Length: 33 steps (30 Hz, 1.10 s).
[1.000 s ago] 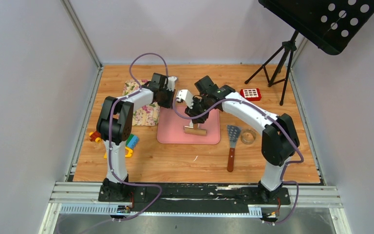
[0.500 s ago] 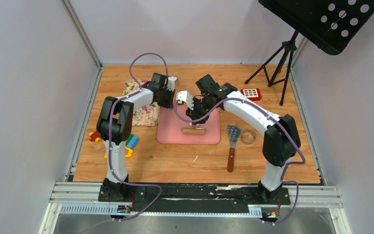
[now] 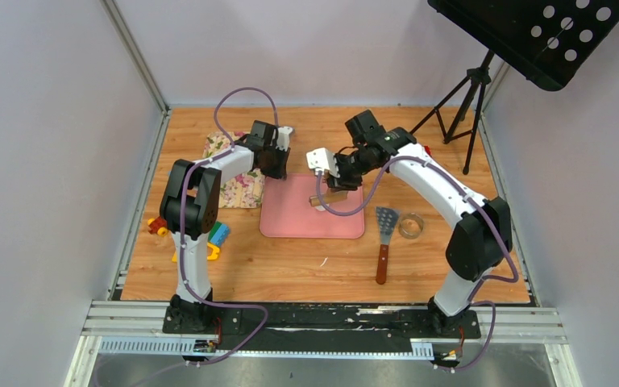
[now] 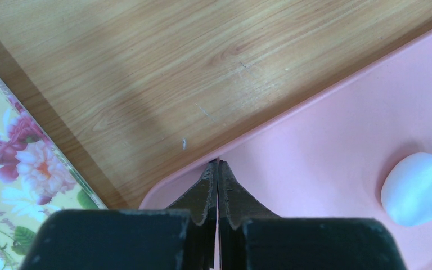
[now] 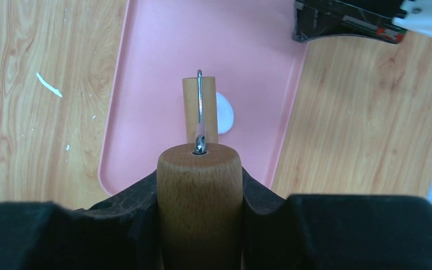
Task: Roll out the dumpling wrappers from the dough
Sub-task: Flatten out the dough on the work surface.
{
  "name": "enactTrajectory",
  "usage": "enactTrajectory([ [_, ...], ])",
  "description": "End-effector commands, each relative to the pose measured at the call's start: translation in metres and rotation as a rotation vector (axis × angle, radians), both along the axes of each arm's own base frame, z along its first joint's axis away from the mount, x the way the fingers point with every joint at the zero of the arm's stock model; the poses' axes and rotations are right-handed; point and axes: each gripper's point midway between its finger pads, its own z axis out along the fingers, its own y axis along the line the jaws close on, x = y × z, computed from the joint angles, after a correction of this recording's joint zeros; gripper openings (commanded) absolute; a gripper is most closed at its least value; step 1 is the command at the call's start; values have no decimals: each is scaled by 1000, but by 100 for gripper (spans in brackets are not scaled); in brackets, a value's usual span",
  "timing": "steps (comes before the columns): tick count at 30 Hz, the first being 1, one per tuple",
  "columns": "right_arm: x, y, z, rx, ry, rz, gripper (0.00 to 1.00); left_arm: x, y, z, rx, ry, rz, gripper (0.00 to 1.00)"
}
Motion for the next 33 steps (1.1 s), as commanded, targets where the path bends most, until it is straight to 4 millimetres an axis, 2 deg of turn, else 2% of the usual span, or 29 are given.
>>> enactTrajectory([
  [1,2,14,-7,45,-26,176,0,0,10,-15,55,25,21,0],
  [9,2,14,-57,-34,101,165,0,0,10,-14,57,22,21,0],
  [12,0,14,-61,-48,129,150,0,0,9,-16,52,28,19,0],
  [15,-14,16,-34,-1,139,193,0,-1,10,-16,55,29,19,0],
  [17,-21,20,-6,52,122,211,0,0,10,-14,55,24,20,0],
  [18,-20,22,8,78,101,212,0,0,10,-13,54,23,20,0],
  [21,-14,26,33,116,50,195,0,0,10,-13,54,24,19,0],
  [23,-4,27,37,111,30,160,0,0,10,-13,55,23,20,0],
  [29,29,28,3,46,16,71,0,0,11,-13,57,21,21,0],
  [33,38,28,-25,13,58,48,0,0,10,-14,59,21,21,0],
])
